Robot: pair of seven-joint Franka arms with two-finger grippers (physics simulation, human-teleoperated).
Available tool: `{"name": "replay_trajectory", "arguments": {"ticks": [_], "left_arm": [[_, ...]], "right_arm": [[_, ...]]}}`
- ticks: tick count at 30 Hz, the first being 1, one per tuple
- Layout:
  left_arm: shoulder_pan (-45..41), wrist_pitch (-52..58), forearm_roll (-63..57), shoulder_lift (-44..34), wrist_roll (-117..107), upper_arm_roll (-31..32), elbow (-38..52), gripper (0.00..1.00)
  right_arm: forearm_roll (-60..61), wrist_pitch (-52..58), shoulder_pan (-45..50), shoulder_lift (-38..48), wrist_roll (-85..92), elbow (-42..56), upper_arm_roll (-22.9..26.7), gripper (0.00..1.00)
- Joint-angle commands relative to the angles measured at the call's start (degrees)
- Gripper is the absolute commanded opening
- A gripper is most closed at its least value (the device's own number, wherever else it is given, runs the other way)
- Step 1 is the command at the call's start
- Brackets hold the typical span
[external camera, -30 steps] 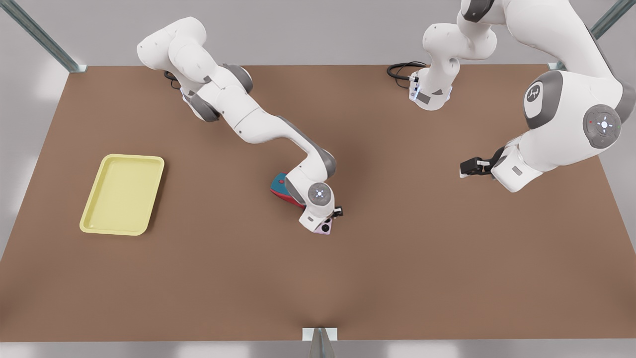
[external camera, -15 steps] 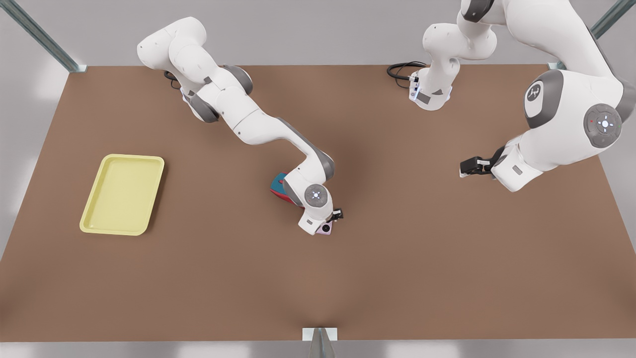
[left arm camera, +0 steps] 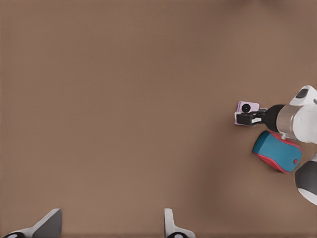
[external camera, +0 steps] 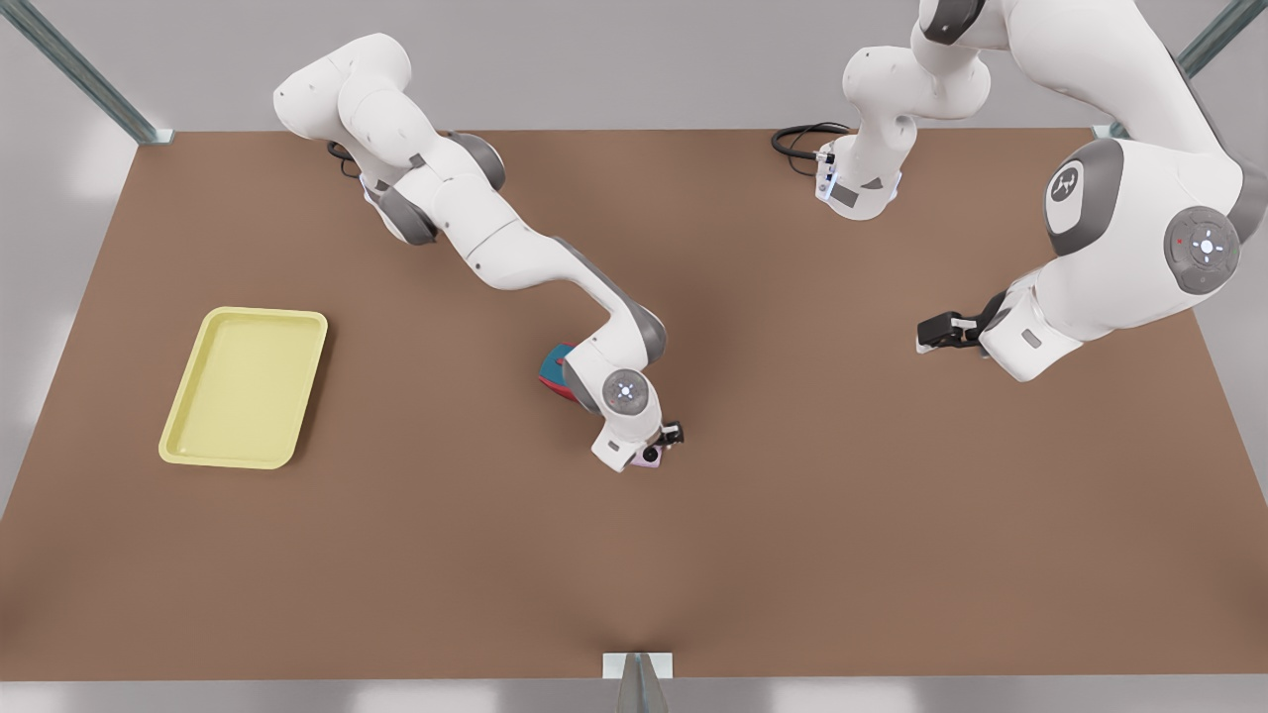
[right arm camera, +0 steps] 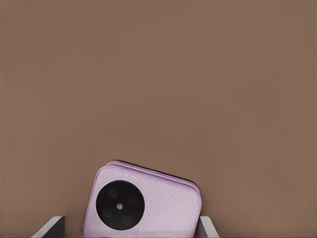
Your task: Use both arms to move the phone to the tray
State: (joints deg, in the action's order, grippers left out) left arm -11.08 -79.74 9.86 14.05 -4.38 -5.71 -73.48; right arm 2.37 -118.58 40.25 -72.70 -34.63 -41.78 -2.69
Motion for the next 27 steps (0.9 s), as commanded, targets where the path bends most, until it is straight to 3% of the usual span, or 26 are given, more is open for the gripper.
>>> {"name": "replay_trajectory", "arguments": {"ticks": [1, 14, 18, 27], "left_arm": [[0.0, 0.02, -0.02, -0.08, 0.07, 0.0, 0.09, 1.0], [0.0, 0.11, -0.11, 0.01, 0.16, -0.09, 0.09, 1.0], [0.0, 0.02, -0.19, 0.01, 0.51, -0.09, 0.0, 1.0], [0.0, 0.02, -0.37, 0.19, 0.78, -0.09, -0.08, 1.0]], "right_arm": [[0.09, -0.52, 0.0, 0.1, -2.72, -0.06, 0.05, 1.0], [-3.86, 1.33, 0.62, -0.34, -1.14, 0.12, 0.31, 0.99], [-3.86, 0.98, 0.62, -0.34, -1.14, 0.12, 0.22, 0.79], [-3.42, 3.44, -1.31, 5.45, 1.94, -1.72, 0.22, 0.81]]}}
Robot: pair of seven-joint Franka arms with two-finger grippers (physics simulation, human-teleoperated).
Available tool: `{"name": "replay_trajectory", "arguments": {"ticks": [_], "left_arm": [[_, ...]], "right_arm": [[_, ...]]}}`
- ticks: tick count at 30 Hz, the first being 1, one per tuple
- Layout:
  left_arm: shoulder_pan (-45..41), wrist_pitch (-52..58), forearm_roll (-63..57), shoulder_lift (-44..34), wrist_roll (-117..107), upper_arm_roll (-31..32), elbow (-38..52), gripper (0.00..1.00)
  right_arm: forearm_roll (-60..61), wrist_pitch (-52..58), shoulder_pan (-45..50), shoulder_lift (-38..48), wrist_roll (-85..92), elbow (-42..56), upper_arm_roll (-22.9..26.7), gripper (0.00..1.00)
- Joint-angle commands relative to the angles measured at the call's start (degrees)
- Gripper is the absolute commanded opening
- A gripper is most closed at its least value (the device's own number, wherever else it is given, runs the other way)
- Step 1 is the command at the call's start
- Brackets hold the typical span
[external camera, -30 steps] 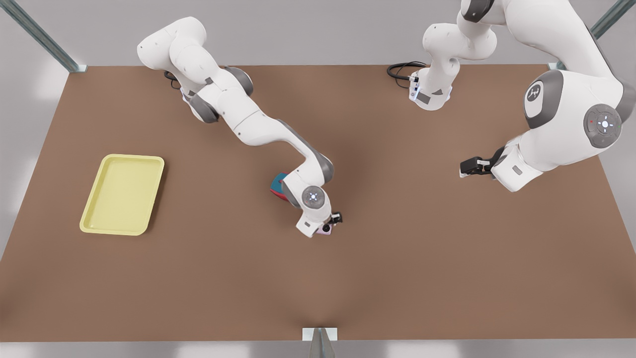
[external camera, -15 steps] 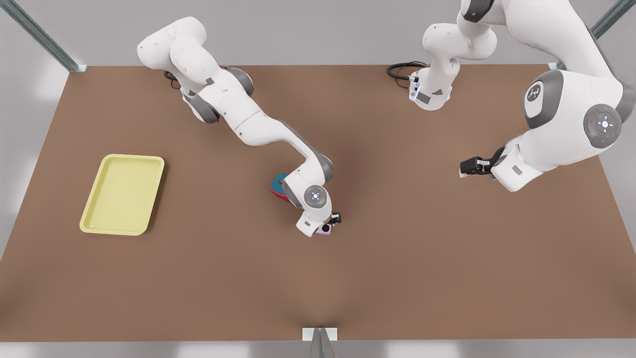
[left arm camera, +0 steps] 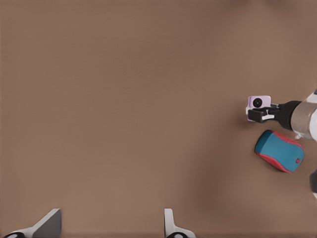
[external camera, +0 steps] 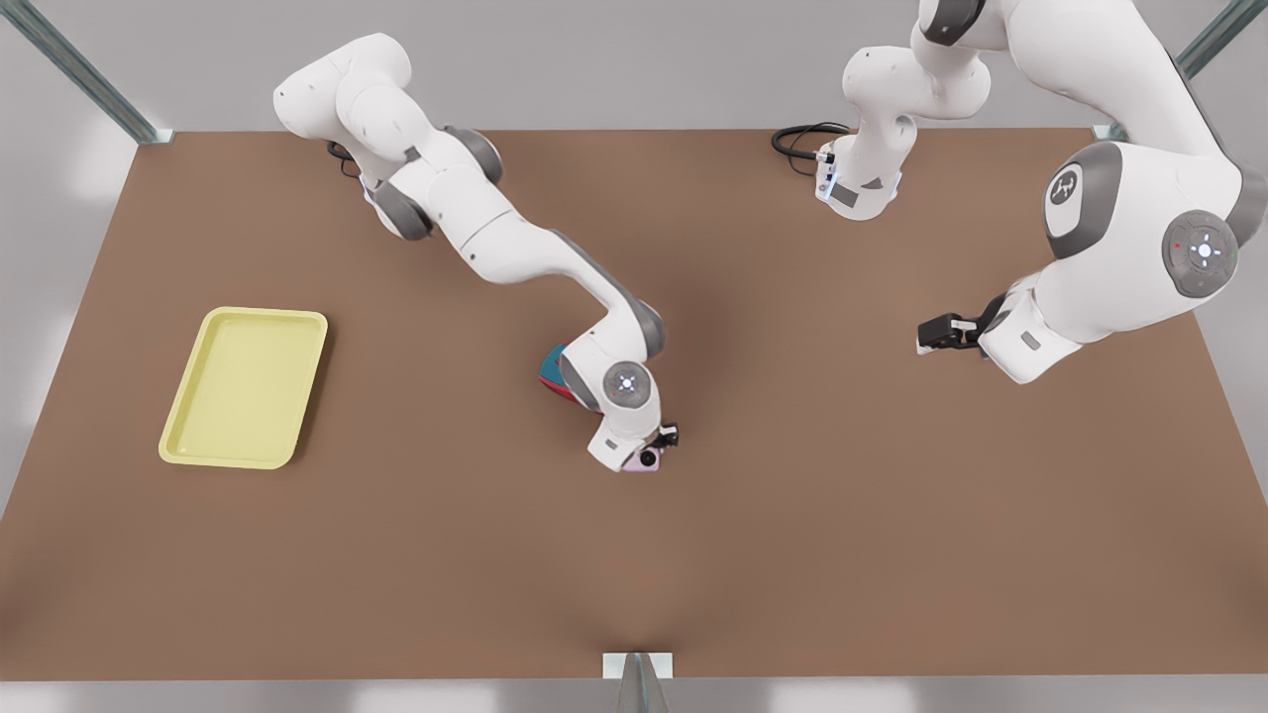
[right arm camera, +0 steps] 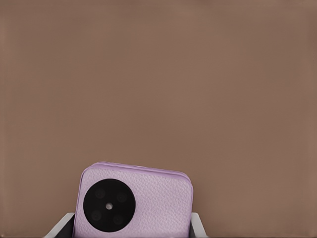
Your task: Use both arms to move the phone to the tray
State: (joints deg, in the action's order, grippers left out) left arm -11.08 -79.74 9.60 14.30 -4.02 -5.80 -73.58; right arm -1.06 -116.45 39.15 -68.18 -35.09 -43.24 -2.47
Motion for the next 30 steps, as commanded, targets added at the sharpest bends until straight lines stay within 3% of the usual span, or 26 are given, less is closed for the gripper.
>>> {"name": "replay_trajectory", "arguments": {"ticks": [1, 6, 10, 12, 16, 22, 24, 26, 30], "left_arm": [[0.0, 0.03, -0.11, -0.06, 0.42, -0.01, 0.02, 1.0], [0.0, 0.03, -0.11, -0.15, -0.02, -0.01, 0.11, 1.0], [0.0, 0.03, -0.02, -0.15, -0.11, -0.01, 0.11, 1.0], [0.0, 0.03, -0.11, -0.15, -0.2, 0.08, 0.11, 1.0], [0.0, 0.03, -0.11, -0.15, -0.29, 0.08, 0.11, 1.0], [0.0, 0.03, -0.2, -0.15, -0.2, 0.08, 0.11, 1.0], [0.0, 0.03, -0.28, -0.06, -0.2, 0.08, 0.02, 1.0], [0.0, 0.11, -0.28, -0.15, -0.2, 0.08, 0.02, 1.0], [0.0, 0.11, -0.28, -0.06, -0.2, 0.08, -0.07, 1.0]], "right_arm": [[0.18, 1.58, -2.06, 3.58, 4.41, -2.64, -0.08, 0.81], [0.01, 1.32, -14.71, 24.23, 19.61, -26.89, -1.83, 0.81], [-0.26, -7.74, -29.22, 42.33, 35.61, -55.1, -5.97, 0.81], [-0.26, -8.44, -37.83, 47.87, 44.05, -62.84, -8.69, 0.82], [-0.08, -14.5, -48.99, 56.84, 60.57, -78.13, -8.34, 0.82], [-0.08, -22.5, -54.71, 56.23, 88.78, -82.09, 4.66, 0.82], [-0.08, -24.53, -55.68, 54.03, 89.84, -83.32, 4.93, 0.82], [-0.08, -24.44, -56.03, 53.15, 89.49, -85.26, 4.93, 1.0], [-0.08, -24.0, -56.73, 52.89, 89.23, -85.35, 4.93, 1.0]]}}
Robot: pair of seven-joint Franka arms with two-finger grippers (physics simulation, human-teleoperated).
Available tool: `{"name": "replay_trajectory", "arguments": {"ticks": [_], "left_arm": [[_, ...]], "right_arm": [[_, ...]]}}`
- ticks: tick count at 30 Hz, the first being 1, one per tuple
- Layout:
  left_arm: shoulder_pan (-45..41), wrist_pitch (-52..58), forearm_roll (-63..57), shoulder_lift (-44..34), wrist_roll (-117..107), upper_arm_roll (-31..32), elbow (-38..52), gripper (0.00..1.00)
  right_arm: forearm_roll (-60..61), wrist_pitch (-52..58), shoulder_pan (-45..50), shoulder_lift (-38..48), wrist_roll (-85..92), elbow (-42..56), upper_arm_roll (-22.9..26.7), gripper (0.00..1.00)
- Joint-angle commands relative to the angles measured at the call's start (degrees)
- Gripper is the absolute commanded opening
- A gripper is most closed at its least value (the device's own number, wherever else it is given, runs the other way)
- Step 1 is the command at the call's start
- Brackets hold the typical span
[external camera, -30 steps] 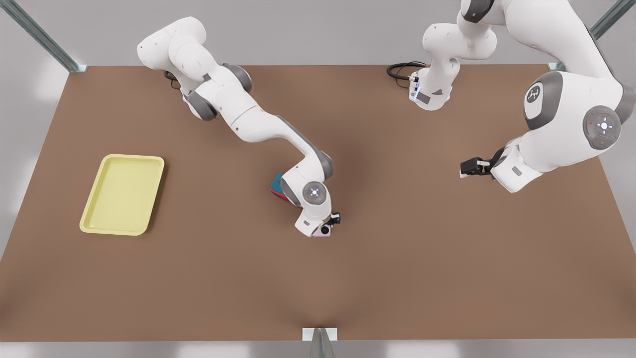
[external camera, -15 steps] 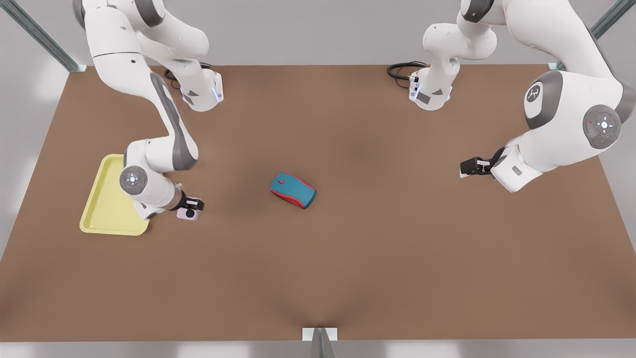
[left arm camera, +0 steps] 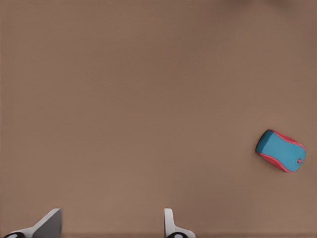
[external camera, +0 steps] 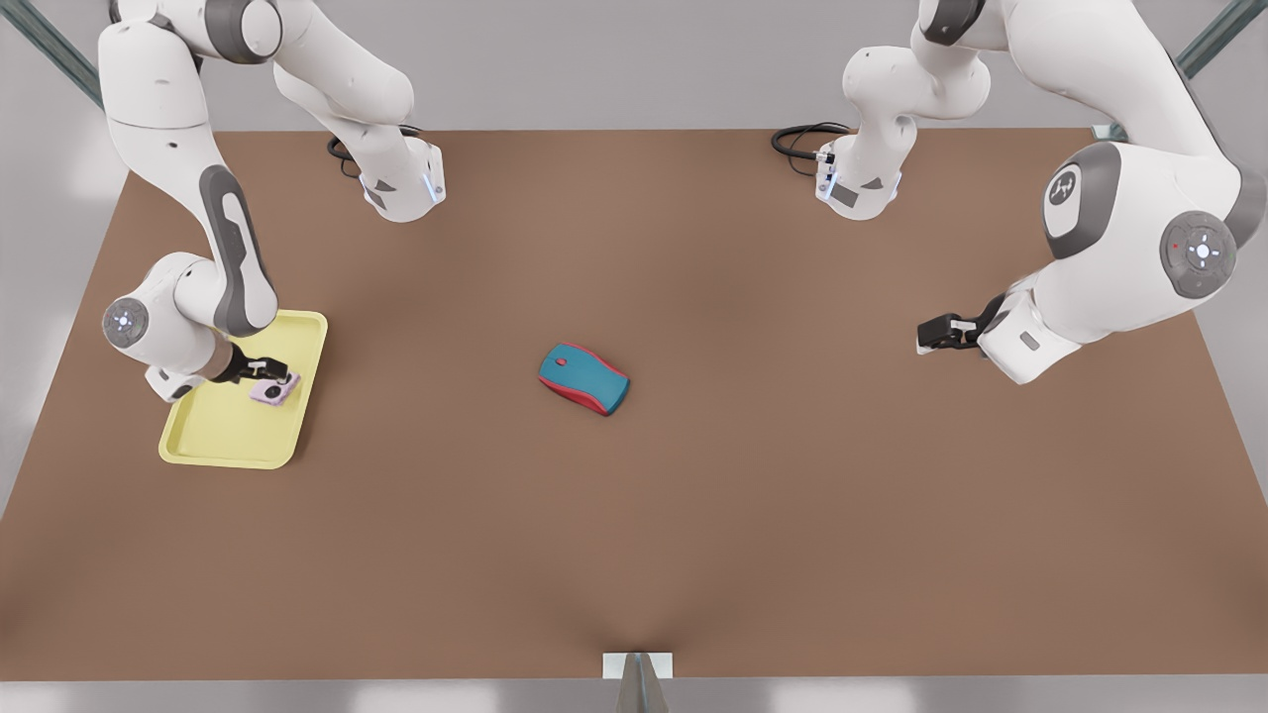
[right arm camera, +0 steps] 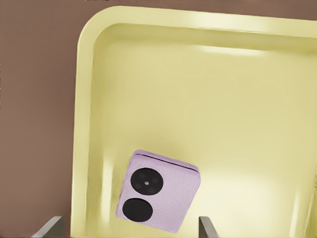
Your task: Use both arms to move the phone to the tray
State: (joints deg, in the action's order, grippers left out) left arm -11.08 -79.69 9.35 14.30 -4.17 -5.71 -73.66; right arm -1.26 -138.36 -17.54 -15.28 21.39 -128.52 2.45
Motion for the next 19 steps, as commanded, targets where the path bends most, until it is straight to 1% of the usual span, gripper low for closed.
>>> {"name": "replay_trajectory", "arguments": {"ticks": [1, 2, 3, 5, 6, 7, 8, 9, 10, 11, 12, 13, 15, 17, 19], "left_arm": [[0.0, 0.06, -0.04, 0.12, -0.05, -0.01, 0.01, 1.0], [0.0, -0.03, -0.13, 0.47, 0.04, -0.01, -0.08, 1.0], [0.0, -0.03, -0.47, 0.65, 0.04, -0.09, -0.08, 1.0], [0.0, 0.15, -2.24, 0.3, -0.05, -0.18, 0.19, 1.0], [0.0, 0.15, -2.67, 0.21, -0.05, -0.18, 0.19, 1.0], [0.0, 0.5, -3.82, 0.12, -0.05, -0.18, 0.19, 1.0], [0.0, 0.5, -3.82, 0.12, -0.05, -0.1, 0.19, 1.0], [0.0, 0.59, -3.82, 0.12, -0.05, -0.1, 0.19, 1.0], [0.0, 0.59, -3.82, 0.12, -0.05, -0.09, 0.19, 1.0], [0.0, 0.76, -3.82, 0.12, -0.05, -0.09, 0.19, 1.0], [0.0, 0.94, -3.82, 0.12, -0.05, -0.09, 0.19, 1.0], [0.0, 1.03, -3.82, 0.03, -0.05, -0.09, 0.19, 1.0], [0.0, 1.03, -3.82, 0.03, -0.05, -0.09, 0.19, 1.0], [0.0, 1.11, -3.82, 0.03, -0.05, -0.09, 0.19, 1.0], [0.0, 1.11, -3.82, 0.03, -0.05, -0.09, 0.19, 1.0]], "right_arm": [[0.12, -1.48, 0.05, 0.07, 32.31, 0.64, 0.01, 1.0], [0.12, 0.98, 0.49, 0.6, 29.86, 2.74, -0.08, 1.0], [-0.41, 11.88, 3.3, 1.48, 20.2, 10.56, -0.61, 1.0], [-1.11, 20.83, 11.37, 3.59, 7.65, 21.53, -0.69, 1.0], [-2.17, 28.31, 15.34, 7.54, -4.76, 25.16, -1.31, 1.0], [-1.9, 37.44, 16.48, 8.25, -11.8, 29.64, -2.89, 1.0], [-0.68, 43.35, 15.96, 7.98, -17.78, 31.93, -6.13, 1.0], [-0.94, 43.43, 15.7, 4.4, -20.77, 37.88, -7.99, 1.0], [-0.5, 44.58, 15.61, 2.28, -21.65, 43.24, -7.73, 1.0], [-0.32, 48.7, 16.22, -1.67, -23.92, 48.52, -7.29, 1.0], [-0.5, 49.15, 16.49, -3.09, -29.11, 51.97, -6.93, 1.0], [-0.67, 50.72, 16.49, -2.74, -29.31, 52.15, -5.28, 1.0], [-0.32, 50.38, 16.57, -2.48, -24.11, 50.39, -0.79, 1.0], [1.17, 51.88, 16.49, -1.6, -32.55, 49.51, 0.19, 1.0], [1.35, 50.83, 16.49, -1.68, -32.38, 49.77, 0.01, 1.0]]}}
